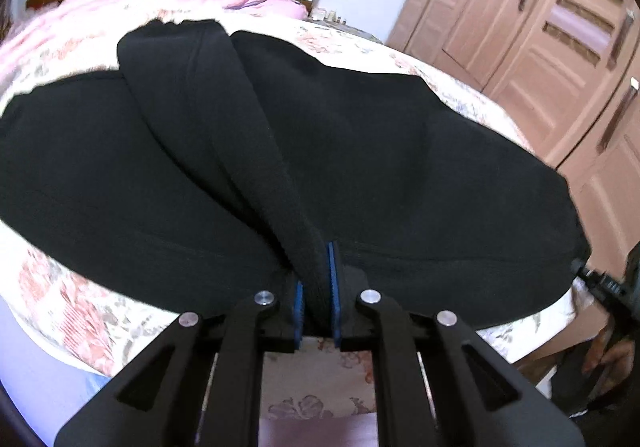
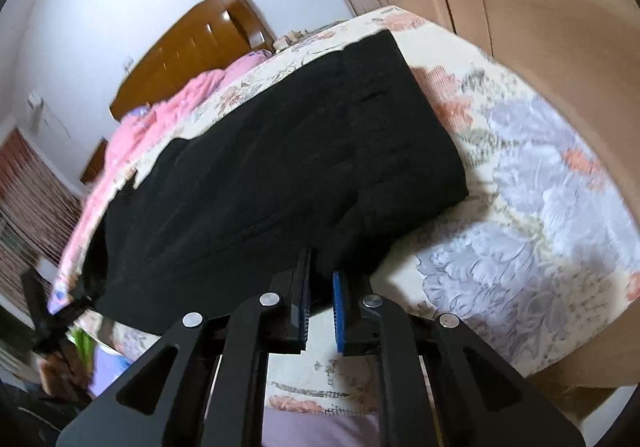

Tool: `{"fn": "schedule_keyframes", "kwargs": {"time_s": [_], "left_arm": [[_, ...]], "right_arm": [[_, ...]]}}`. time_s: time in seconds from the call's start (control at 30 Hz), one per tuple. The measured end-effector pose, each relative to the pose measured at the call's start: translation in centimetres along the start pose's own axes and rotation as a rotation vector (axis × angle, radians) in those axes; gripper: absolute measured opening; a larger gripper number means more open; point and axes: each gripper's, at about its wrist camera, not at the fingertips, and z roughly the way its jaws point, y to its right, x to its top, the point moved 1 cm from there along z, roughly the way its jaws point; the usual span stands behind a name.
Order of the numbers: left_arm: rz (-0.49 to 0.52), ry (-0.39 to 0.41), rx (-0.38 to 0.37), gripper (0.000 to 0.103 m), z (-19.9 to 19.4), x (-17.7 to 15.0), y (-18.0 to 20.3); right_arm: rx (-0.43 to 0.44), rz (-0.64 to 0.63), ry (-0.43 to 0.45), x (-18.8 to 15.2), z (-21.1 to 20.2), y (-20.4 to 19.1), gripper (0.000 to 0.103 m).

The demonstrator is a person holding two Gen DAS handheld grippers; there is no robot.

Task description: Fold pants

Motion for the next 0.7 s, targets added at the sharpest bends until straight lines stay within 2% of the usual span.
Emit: {"fn": "schedule_keyframes", "kwargs": {"time_s": [0.07,0.13,0.17,0.2,0.23,0.3,0.33,0.4,0.43,0.53,0.57,0.63,0.67,0.7], "left_arm": [[0.022,-0.003,0.012,0.018,-0.1,0.0,0.2],[0.035,0.006,0.044,0.046,-0.9,0.1,0.3],[0.048,0.052,0.1,0.069,-2.1,0.3,0.4],[0.072,0.135,0.162,0.082,-3.9,0.5,0.8],[0.098,0.194,0.195,0.087,-5.2,0.8,1.3],[0.184,0.289,0.208,0.097,-7.2,2.0,3.1],[0.249,0.307,0.175,0.099,-7.4,3.1,4.8],[0.358,0.252,0.103,0.101,-5.7,4.9,8.0],[0.426,0.173,0.07,0.101,-3.4,5.7,10.3],[0.527,0.041,0.045,0.101,2.9,7.2,14.9],[0.538,0.002,0.048,0.101,4.7,7.6,15.9],[0.552,-0.084,0.016,0.101,8.0,8.7,17.7],[0.561,-0.111,-0.004,0.101,9.5,9.2,18.3],[0.572,-0.123,0.009,0.101,10.9,9.6,18.6]], "right_arm": [[-0.015,0.005,-0.012,0.1,-0.2,-0.1,0.015],[-0.035,0.013,-0.033,0.2,-0.9,-0.1,0.041],[-0.063,0.008,-0.02,0.3,-1.6,-0.2,0.049],[-0.12,-0.018,0.031,0.4,-3.2,-0.6,0.064],[-0.172,-0.055,0.086,0.8,-4.7,-1.3,0.075],[-0.223,-0.139,0.179,1.9,-6.3,-2.9,0.079],[-0.217,-0.178,0.206,2.5,-6.4,-3.8,0.083],[-0.177,-0.272,0.197,4.2,-4.7,-6.1,0.089],[-0.17,-0.333,0.148,4.9,-2.7,-7.3,0.089],[-0.262,-0.54,0.004,6.1,4.1,-10.6,0.089],[-0.256,-0.556,-0.022,6.4,5.2,-10.9,0.089],[-0.188,-0.544,-0.09,7.1,7.3,-10.8,0.089],[-0.176,-0.534,-0.132,7.5,8.3,-10.6,0.089],[-0.198,-0.543,-0.17,7.8,9.4,-10.3,0.089]]}}
